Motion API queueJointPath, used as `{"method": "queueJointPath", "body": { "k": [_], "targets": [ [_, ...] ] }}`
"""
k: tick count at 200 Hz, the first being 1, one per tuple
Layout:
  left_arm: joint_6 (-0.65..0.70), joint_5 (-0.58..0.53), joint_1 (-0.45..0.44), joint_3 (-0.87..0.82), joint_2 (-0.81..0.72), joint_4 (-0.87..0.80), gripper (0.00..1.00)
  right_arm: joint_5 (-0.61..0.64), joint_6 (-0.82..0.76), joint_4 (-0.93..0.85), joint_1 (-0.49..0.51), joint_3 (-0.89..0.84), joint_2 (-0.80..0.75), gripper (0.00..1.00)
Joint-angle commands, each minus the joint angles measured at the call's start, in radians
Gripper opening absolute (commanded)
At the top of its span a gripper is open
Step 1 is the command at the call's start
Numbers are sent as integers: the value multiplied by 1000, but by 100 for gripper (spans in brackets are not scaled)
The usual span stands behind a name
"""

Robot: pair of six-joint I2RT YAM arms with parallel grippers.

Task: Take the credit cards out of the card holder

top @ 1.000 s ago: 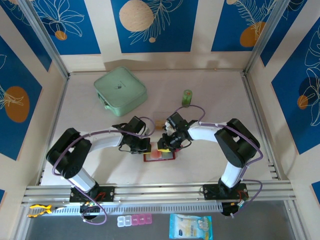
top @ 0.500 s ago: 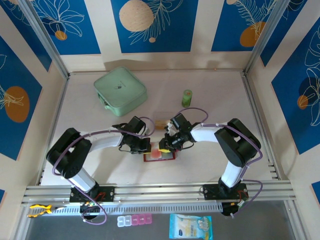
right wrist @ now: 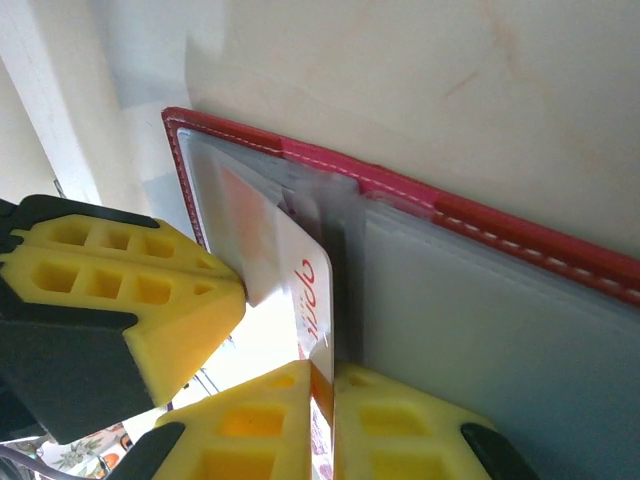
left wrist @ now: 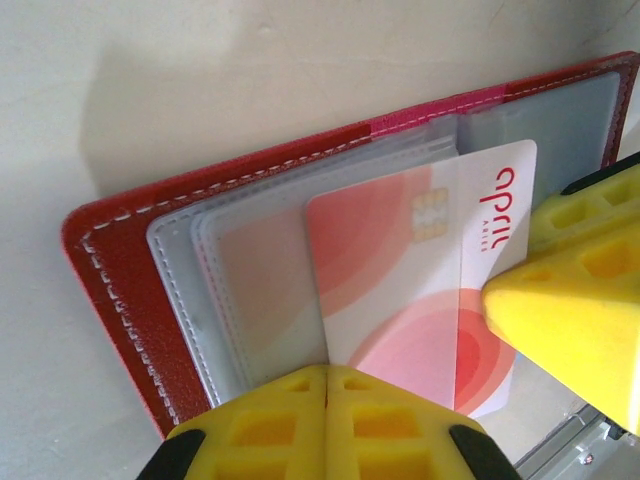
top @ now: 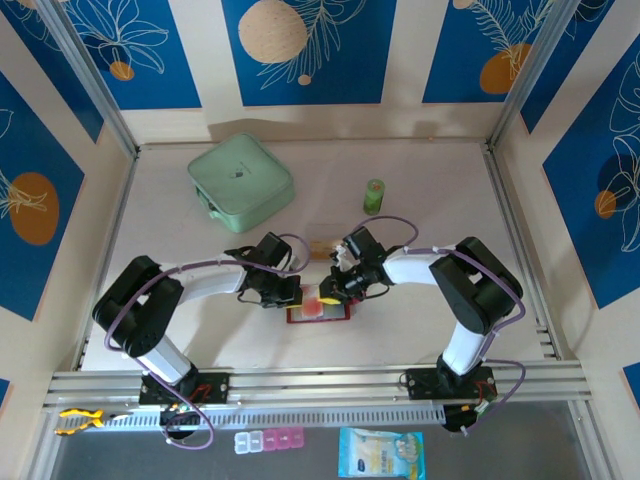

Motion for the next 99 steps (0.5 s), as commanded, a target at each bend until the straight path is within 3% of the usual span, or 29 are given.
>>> {"method": "queueJointPath", "body": {
  "k": [1, 99],
  "targets": [
    [2, -18, -7, 9, 19, -46, 0, 6, -24, -49, -19, -16, -52, 11],
    [-5, -13, -8, 14, -1, -34, 0, 82, -152, -294, -33, 75, -160, 8]
  ]
}}
